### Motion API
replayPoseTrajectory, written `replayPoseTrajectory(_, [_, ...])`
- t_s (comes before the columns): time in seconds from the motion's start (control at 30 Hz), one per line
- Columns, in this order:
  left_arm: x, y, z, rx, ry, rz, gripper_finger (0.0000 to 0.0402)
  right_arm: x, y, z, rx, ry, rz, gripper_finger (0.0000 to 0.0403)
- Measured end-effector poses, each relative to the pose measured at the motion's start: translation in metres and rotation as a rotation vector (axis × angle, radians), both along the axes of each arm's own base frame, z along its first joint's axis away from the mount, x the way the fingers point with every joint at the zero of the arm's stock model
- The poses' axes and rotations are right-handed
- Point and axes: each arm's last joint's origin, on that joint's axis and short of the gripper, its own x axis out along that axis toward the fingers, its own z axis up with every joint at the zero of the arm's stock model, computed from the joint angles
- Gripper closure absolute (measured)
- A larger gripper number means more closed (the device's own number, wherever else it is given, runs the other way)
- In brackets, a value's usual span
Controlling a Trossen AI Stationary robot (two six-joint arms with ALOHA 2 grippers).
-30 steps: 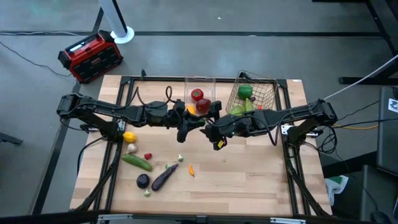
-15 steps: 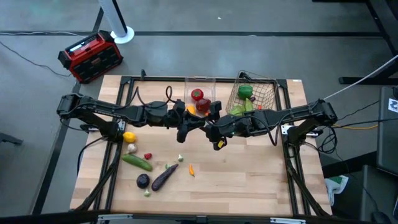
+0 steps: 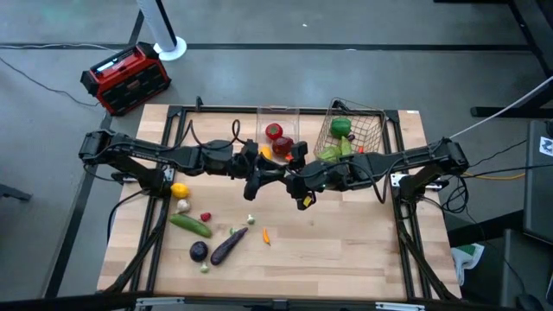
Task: Sort produce into baskets
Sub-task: Put the green chili pepper into the wire basket
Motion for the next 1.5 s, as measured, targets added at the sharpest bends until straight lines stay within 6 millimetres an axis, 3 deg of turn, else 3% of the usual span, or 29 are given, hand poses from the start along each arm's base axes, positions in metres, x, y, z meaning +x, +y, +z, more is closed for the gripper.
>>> replayPoseTrajectory(0.23, [-0.001, 0.000, -0.006, 0.028, 0.067, -0.006, 0.0185, -0.005, -0.001, -0.006, -0.026, 0.075, -0.013, 0.0263])
replayPoseTrajectory(0.57, [-0.005, 0.000, -0.020, 0.097, 0.218, -0.025, 0.0185, -0.027, -0.016, -0.024, -0.111, 0.338, -0.193, 0.0263])
replayPoseTrajectory(0.93, [-0.011, -0.001, -0.032, 0.098, 0.352, -0.033, 0.0188, -0.056, -0.082, -0.038, 0.049, 0.628, -0.549, 0.0263])
replayPoseTrajectory(1.23, [-0.016, -0.009, -0.041, 0.110, 0.452, -0.066, 0.0190, -0.065, -0.126, -0.040, 0.231, 0.685, -0.629, 0.0263])
replayPoseTrajectory(1.5, [-0.019, -0.030, -0.042, 0.177, 0.467, -0.158, 0.0197, -0.071, -0.146, -0.042, 0.374, 0.706, -0.648, 0.0262])
